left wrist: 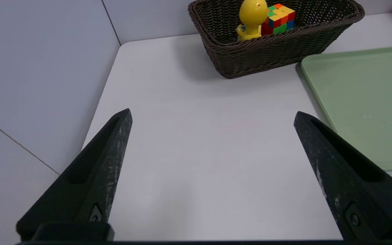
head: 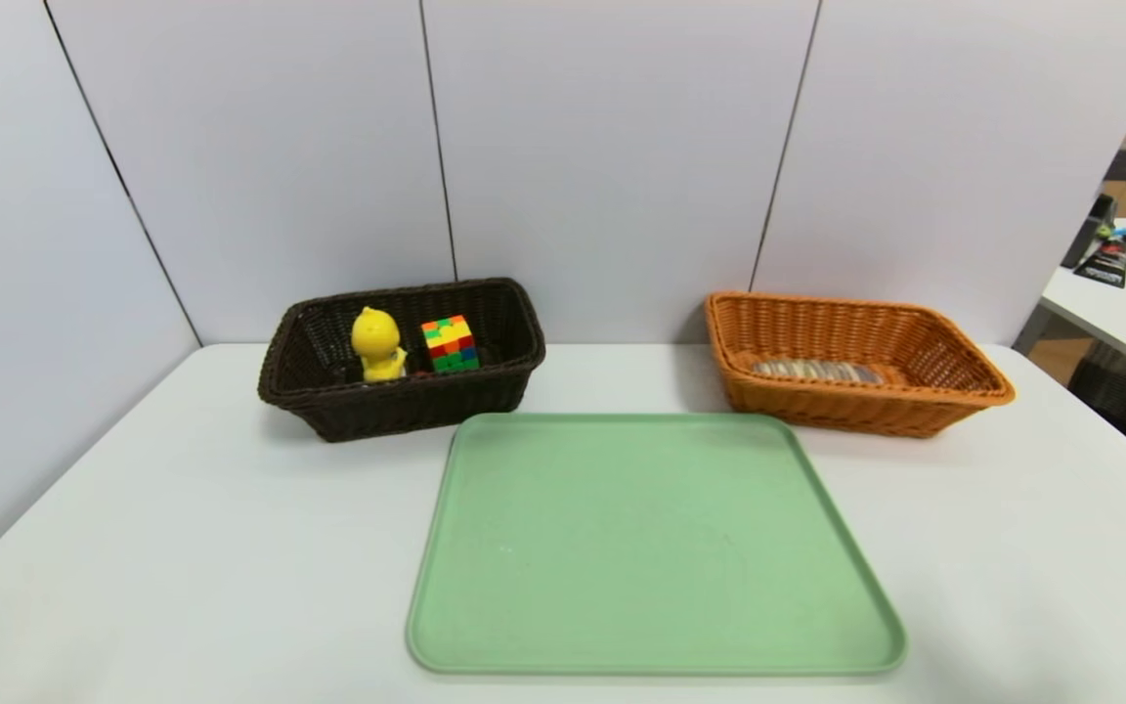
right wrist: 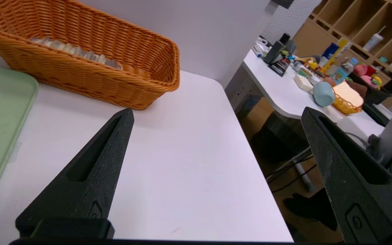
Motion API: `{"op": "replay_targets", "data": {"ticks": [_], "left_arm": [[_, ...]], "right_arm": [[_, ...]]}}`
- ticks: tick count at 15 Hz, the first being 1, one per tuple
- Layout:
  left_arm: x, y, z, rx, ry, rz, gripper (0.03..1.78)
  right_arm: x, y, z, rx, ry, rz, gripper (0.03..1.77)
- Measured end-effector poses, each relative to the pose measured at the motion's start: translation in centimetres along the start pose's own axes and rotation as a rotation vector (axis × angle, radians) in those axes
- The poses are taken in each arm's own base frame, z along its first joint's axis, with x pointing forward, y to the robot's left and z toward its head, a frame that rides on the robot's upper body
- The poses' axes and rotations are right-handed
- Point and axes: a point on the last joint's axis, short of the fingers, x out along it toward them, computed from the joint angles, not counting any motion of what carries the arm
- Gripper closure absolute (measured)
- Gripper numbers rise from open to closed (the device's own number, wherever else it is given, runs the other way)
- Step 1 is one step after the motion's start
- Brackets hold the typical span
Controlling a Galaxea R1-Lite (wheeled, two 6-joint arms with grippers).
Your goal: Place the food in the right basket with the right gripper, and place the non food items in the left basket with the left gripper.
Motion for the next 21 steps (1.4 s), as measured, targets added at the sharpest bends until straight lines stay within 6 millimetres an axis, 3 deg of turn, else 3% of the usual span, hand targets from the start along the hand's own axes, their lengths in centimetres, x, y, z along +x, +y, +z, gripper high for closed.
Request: {"op": "replay_targets", "data": {"ticks": [10,21], "left_arm": [[-2.1,-0.3,-3.6,-0.036,-0.059,0.049,0.12],[-2.6,-0.8,-7.7,-0.056,-0.057,0.065,0.12]], "right_arm": [[-3.1,-0.5,-2.2,0.027,-0.042,-0.056,0.11],[-5.3,0.3,-5.8,0.042,-0.026,-0.065,0.11]]}}
